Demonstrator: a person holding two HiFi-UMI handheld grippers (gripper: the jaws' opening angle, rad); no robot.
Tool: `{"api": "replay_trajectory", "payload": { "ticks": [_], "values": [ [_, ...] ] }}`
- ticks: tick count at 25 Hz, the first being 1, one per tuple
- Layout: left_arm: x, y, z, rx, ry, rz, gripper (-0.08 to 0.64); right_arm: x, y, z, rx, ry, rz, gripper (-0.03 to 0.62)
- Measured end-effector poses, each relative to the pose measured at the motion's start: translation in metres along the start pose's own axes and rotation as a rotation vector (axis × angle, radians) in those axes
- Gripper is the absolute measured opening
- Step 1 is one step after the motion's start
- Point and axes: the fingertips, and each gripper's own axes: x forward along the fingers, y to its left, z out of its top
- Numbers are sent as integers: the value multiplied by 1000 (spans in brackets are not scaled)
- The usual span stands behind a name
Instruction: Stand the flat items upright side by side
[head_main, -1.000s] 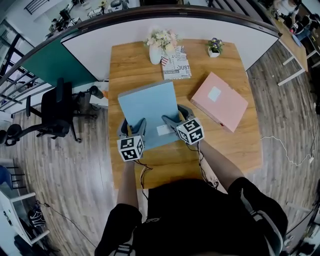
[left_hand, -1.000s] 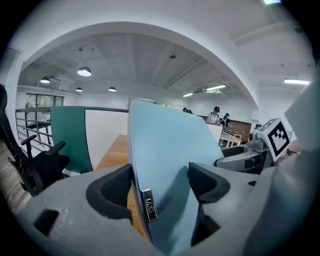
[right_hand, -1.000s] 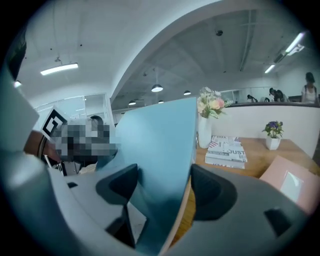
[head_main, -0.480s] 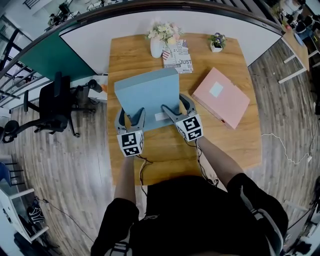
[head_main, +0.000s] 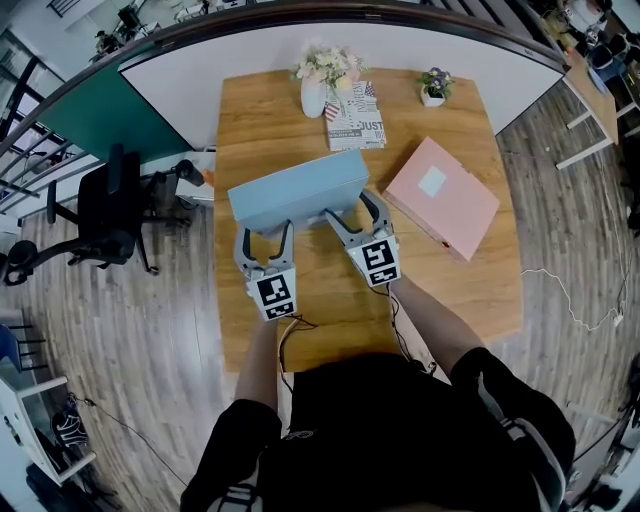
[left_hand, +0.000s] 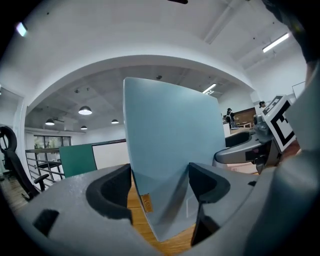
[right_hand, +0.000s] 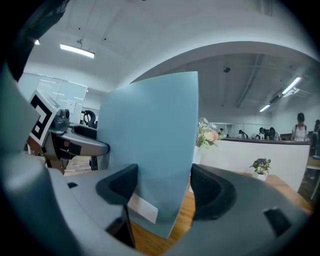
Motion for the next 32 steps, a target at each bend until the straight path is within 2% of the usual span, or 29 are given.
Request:
{"api": "replay_trajectory", "payload": {
  "ticks": [8, 13, 18, 24, 26, 28, 32],
  "values": [
    [-4, -4, -2, 8, 5, 23, 376, 1, -1, -4, -7, -2, 31, 334],
    [-3, 0, -5, 16, 42, 9, 364, 3, -5, -10, 41, 17, 39, 337],
    [-17, 0, -10, -29, 74, 10, 357, -7, -12, -18, 99, 42, 34, 345],
    [-46, -21, -21, -81, 137, 3, 357, -42, -16, -26, 102, 64, 50, 345],
    [-57, -40, -31, -77, 185, -24, 353, -60, -16, -32, 80, 81, 68, 344],
    [-64, -69, -41, -56, 235, -83, 354, -80, -20, -40, 49, 105, 83, 341],
    [-64, -140, -37, -90, 253, -214, 353, -127, -47, -54, 16, 140, 65, 336]
  ]
}}
